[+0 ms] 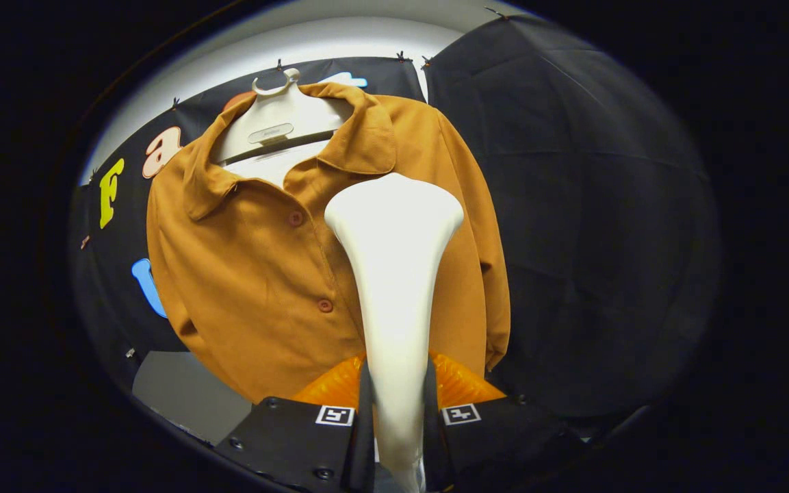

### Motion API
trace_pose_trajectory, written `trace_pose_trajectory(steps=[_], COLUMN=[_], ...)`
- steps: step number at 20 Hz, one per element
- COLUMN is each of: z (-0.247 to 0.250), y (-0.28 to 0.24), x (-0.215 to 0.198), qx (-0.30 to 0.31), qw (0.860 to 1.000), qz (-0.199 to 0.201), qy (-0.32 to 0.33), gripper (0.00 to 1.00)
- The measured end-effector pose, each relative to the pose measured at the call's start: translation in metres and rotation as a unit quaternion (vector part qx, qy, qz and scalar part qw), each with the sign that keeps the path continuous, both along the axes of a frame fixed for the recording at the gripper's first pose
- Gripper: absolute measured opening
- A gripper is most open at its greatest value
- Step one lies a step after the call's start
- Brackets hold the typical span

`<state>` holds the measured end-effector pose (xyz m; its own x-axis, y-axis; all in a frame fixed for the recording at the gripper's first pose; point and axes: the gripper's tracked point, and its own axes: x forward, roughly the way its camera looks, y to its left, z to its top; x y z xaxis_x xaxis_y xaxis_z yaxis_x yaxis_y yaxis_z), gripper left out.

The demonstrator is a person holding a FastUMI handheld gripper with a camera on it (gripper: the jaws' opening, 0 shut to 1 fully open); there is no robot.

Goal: Iron the clothes twice with a garment steamer, once on the left side and once on the right side.

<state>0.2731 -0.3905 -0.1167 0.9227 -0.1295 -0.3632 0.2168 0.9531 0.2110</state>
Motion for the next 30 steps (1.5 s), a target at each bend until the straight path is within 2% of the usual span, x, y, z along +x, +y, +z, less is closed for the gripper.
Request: trace_pose_trajectory(steps=[4,12,19,30], z=[-0.013,-0.089,-0.174,-0.237], y=[-0.001,-0.002,-0.002,0.001], x=[0.008,-0.002,-0.03,-0.062], qx=[0.007,0.033,0.048,0.07], qw=[1.0,0.995,0.981,0.961], qz=[0.011,0.013,0.005,-0.006], qy=[0.009,0.09,0.19,0.266], gripper=[0.32,0.32,0.32,0.32])
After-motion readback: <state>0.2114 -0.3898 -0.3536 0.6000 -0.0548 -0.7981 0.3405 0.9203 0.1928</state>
